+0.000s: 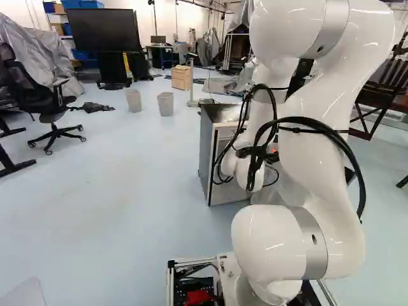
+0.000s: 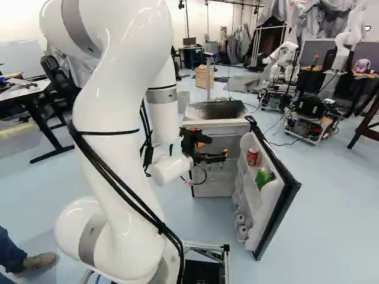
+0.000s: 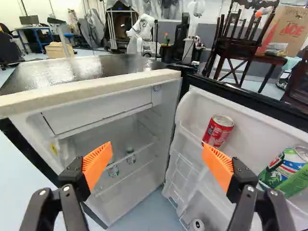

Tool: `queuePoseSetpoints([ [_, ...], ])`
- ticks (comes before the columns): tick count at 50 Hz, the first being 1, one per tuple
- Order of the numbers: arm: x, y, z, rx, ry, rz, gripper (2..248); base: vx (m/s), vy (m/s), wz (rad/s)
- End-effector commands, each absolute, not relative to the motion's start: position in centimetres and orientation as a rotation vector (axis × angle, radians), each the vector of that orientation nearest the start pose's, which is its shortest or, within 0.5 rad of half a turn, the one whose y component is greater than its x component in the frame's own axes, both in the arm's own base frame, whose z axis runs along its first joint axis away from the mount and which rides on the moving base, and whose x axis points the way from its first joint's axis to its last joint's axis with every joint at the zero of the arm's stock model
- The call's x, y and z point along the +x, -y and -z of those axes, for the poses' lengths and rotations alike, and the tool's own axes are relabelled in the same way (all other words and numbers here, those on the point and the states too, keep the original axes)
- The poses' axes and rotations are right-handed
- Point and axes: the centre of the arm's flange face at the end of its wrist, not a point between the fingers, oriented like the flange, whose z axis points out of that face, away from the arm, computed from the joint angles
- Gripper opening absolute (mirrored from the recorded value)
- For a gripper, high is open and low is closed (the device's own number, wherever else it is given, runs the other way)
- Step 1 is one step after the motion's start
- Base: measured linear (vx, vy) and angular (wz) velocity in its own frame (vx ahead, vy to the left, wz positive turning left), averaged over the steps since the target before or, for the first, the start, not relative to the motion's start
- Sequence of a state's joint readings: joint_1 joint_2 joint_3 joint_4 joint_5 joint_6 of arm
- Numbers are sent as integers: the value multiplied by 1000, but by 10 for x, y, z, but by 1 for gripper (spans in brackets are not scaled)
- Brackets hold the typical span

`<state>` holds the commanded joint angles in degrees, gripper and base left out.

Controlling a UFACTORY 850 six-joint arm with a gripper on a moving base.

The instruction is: Grab a drink from the fridge

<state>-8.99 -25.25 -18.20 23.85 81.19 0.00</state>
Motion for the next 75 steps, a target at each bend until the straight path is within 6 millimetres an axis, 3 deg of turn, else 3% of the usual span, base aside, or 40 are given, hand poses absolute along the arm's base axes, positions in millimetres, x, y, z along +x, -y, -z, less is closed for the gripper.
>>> queuePoseSetpoints([
  [40,330,84,-247,-2790,-840,2070,247,0,0,0],
  [75,347,73,-245,-2795,-978,2120,247,0,0,0],
])
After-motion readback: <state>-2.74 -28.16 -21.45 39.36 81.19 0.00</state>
